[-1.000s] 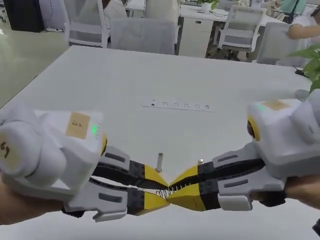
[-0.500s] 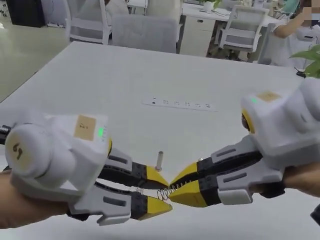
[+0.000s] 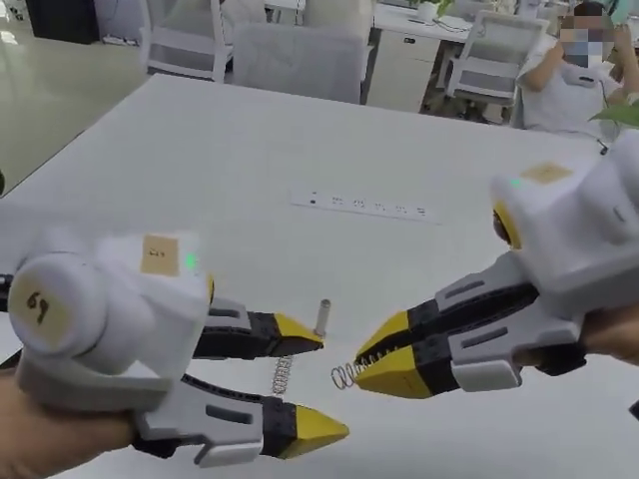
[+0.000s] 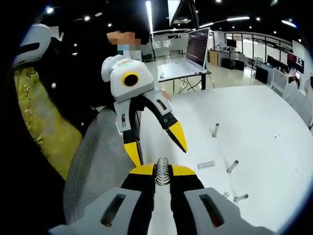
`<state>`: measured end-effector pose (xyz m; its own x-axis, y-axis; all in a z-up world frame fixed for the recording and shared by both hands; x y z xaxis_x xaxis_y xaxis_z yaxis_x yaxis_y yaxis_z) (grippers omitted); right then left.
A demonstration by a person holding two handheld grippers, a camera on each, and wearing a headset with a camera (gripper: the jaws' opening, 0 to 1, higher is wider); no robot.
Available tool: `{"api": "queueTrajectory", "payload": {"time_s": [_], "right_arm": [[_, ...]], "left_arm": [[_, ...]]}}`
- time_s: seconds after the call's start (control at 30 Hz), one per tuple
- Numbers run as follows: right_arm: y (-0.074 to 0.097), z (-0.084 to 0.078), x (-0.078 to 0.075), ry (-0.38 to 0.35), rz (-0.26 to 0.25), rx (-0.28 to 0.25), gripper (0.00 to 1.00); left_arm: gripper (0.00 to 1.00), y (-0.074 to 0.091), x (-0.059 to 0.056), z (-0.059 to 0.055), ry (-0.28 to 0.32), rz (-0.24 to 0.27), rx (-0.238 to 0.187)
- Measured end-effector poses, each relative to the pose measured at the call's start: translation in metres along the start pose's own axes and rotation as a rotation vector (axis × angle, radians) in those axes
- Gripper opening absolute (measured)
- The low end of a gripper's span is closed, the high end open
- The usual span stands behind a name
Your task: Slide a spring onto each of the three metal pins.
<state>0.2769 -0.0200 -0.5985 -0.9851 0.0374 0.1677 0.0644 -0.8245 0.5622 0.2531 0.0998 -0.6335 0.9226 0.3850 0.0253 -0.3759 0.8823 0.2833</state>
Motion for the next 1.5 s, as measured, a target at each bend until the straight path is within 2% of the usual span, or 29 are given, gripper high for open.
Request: {"api": "queueTrajectory", "payload": {"time_s": [0.13, 0.37, 0.43, 0.57, 0.73, 0.8, 1.2, 1.5], "right_arm": [[0.003, 0.002, -0.004, 0.005, -0.005, 0.008, 0.08], [0.008, 0.004, -0.009, 0.006, -0.022, 0.013, 0.08], [0.010, 0.003, -0.010, 0.006, -0.027, 0.018, 0.08], [0.015, 0.001, -0.013, 0.003, -0.038, 0.025, 0.08], [0.023, 0.000, -0.020, 0.000, -0.057, 0.031, 0.08], [0.026, 0.000, -0.023, 0.001, -0.067, 0.039, 0.08], [0.053, 0.008, -0.046, 0.009, -0.138, 0.072, 0.08], [0.066, 0.018, -0.069, 0.023, -0.176, 0.114, 0.08]], "left_arm": [[0.53, 0.004, 0.006, 0.000, 0.048, 0.052, -0.024], [0.68, 0.008, 0.014, -0.006, 0.073, 0.111, -0.019], [0.75, 0.009, 0.017, -0.007, 0.088, 0.133, -0.027], [0.82, 0.010, 0.020, -0.011, 0.095, 0.160, -0.011], [0.93, 0.014, 0.025, -0.013, 0.117, 0.213, -0.033], [0.98, 0.014, 0.025, -0.014, 0.130, 0.217, -0.031], [0.98, 0.019, 0.021, -0.018, 0.162, 0.231, -0.053], [0.97, 0.023, 0.021, -0.018, 0.174, 0.241, -0.069]]}}
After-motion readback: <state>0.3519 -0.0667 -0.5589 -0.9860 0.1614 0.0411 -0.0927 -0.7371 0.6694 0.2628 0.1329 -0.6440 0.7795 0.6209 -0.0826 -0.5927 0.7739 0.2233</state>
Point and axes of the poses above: the centre of the closed fingertips' face, and the gripper's own axes: y roughly backward along the fingers, x roughly to its left, z roughly out of its top, the point moved 7 cm from there along y, roughly backward along the fingers, and after that the axes turned 4 degrees about -x, right-handed, at the moved point
